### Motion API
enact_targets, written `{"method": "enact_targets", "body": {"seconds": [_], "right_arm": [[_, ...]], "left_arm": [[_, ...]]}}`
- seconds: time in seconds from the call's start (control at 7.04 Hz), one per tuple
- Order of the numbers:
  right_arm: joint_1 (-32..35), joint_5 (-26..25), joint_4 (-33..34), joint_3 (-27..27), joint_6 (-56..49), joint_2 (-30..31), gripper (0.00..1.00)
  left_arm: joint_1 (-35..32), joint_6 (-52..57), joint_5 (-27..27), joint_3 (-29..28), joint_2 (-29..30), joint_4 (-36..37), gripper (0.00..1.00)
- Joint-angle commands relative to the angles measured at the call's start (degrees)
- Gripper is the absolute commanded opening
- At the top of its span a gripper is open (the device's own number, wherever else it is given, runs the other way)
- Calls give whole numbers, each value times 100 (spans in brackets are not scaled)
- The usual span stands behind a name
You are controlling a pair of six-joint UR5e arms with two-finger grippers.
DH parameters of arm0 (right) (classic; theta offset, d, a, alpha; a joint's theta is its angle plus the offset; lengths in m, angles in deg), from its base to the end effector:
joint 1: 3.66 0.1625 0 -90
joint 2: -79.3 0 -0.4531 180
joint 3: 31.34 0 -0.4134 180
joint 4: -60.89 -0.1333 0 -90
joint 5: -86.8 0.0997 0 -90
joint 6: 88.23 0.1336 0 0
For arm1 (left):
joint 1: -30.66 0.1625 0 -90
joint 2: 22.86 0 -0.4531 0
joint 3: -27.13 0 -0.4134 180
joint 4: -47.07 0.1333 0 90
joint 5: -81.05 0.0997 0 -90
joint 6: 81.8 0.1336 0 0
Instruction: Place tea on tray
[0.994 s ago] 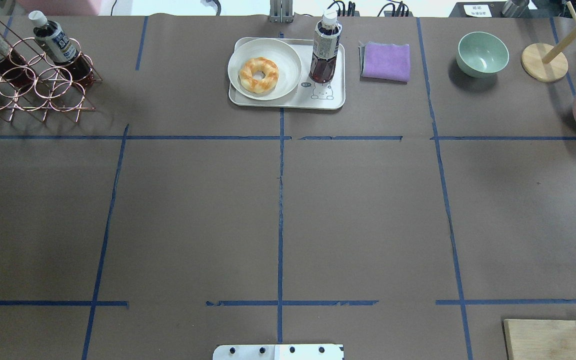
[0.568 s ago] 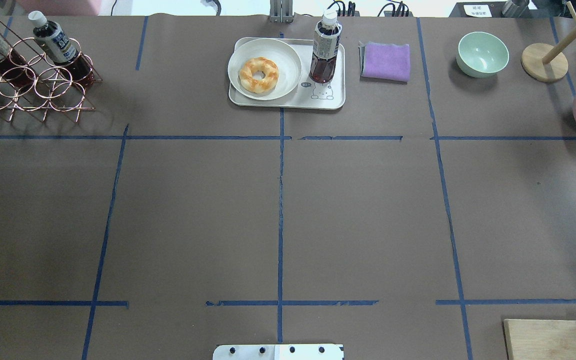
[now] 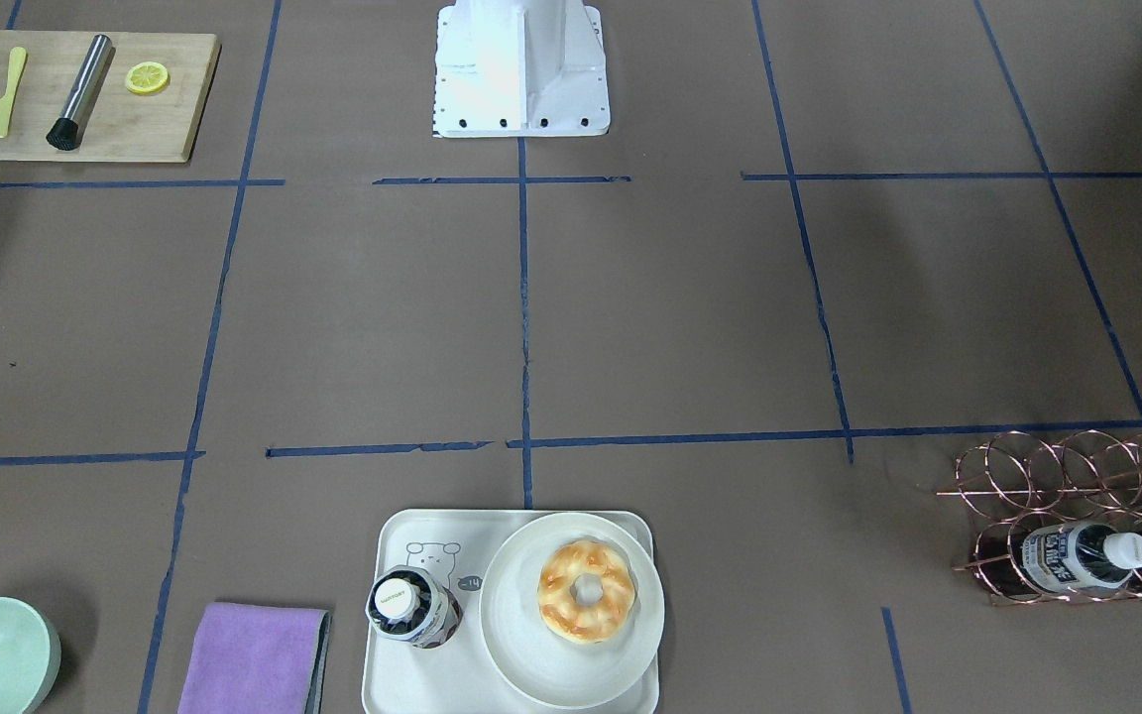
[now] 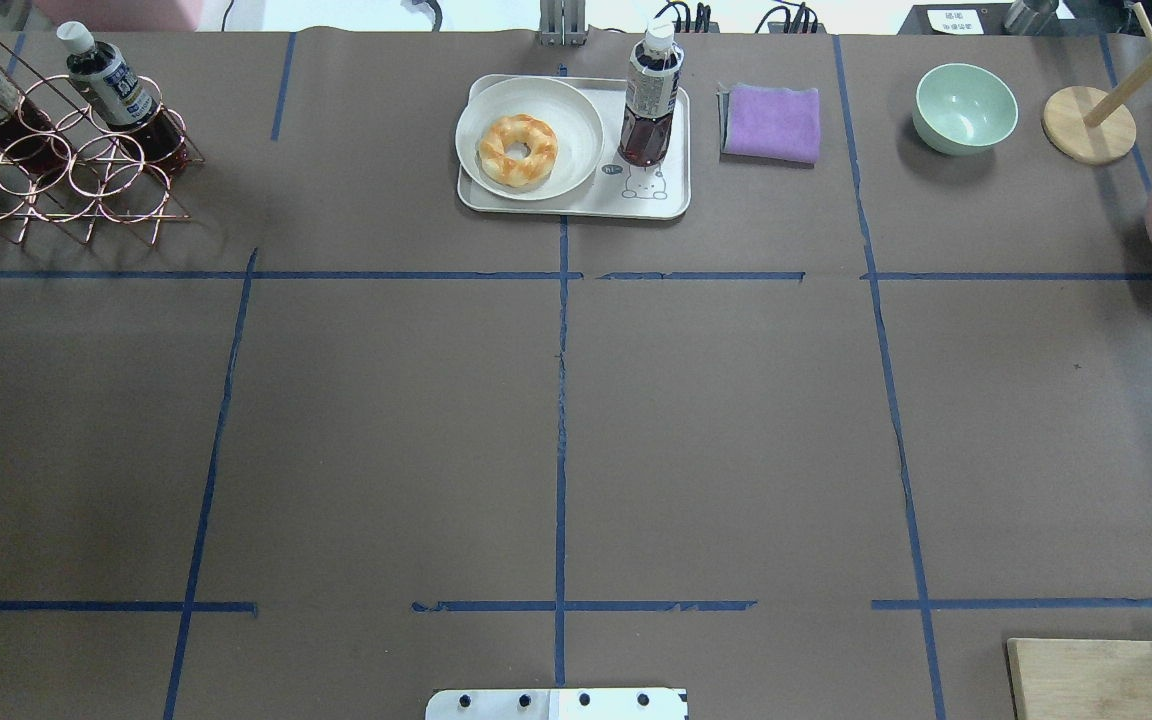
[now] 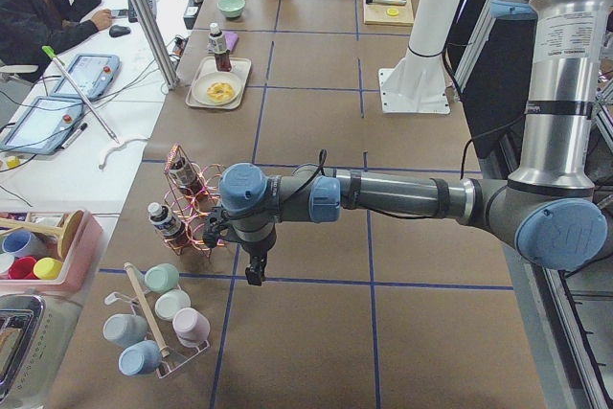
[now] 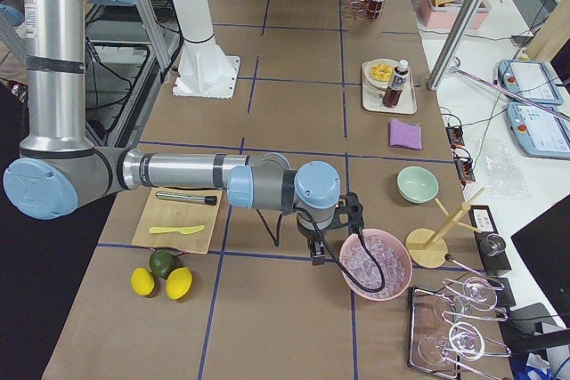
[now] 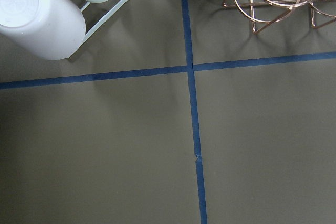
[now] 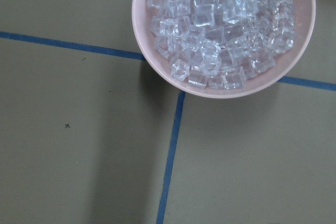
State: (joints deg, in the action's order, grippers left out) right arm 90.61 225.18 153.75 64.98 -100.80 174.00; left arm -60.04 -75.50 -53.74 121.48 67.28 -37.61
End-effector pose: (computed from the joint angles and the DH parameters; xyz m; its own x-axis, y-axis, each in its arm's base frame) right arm 0.0686 -0.4701 0.6933 0.6615 -0.1530 0.7342 0.0712 0.9874 0.1415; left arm -0.0454 -0.5110 0.6795 0.7066 0.0910 -0.7018 -0.0657 0.9959 0.0629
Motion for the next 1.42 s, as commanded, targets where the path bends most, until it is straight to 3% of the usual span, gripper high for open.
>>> {"method": "enact_targets", "body": {"seconds": [0.0, 0.28, 1.28], "right_arm": [[4, 65, -30, -190, 166, 67, 100], [4, 329, -22, -218, 175, 162, 100], [4, 321, -30, -166, 175, 128, 100]], "left_arm": [[0, -7, -21, -13, -5, 4, 100], [0, -7, -21, -48, 4, 13, 100], [0, -7, -13, -101, 4, -5, 100]]}}
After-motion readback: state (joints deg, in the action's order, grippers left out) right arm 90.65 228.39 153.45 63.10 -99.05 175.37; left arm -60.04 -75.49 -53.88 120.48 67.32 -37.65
